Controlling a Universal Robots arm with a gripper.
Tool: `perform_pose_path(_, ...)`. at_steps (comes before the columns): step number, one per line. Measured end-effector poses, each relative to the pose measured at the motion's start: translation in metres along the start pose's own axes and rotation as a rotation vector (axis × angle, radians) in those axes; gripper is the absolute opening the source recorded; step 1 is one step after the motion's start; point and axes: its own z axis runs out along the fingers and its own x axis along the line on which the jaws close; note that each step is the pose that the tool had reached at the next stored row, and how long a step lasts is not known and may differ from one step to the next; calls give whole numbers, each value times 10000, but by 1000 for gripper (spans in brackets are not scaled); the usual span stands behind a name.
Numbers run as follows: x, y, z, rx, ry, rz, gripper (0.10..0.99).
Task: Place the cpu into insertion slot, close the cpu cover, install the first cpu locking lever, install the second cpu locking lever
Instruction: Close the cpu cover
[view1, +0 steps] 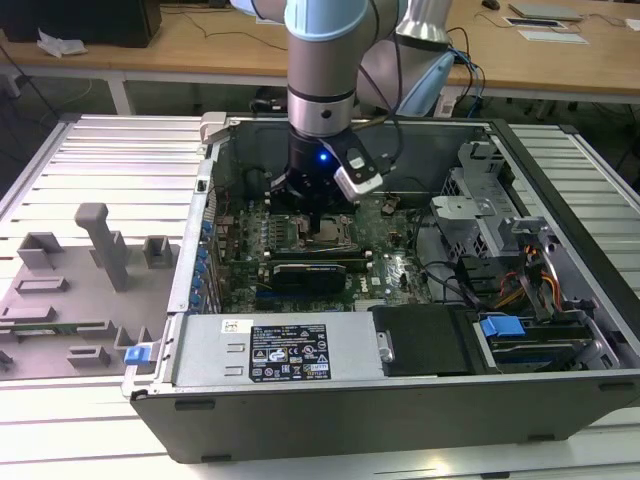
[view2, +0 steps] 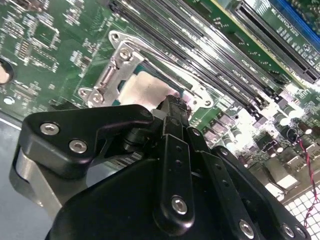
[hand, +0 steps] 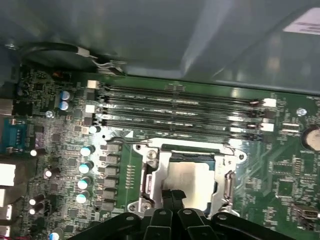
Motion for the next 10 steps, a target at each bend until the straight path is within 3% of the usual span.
perform_pose_path(5,122,12,72,-3,-1,-106,106)
perform_pose_path(10,132,13,107,-3,0,-144,106)
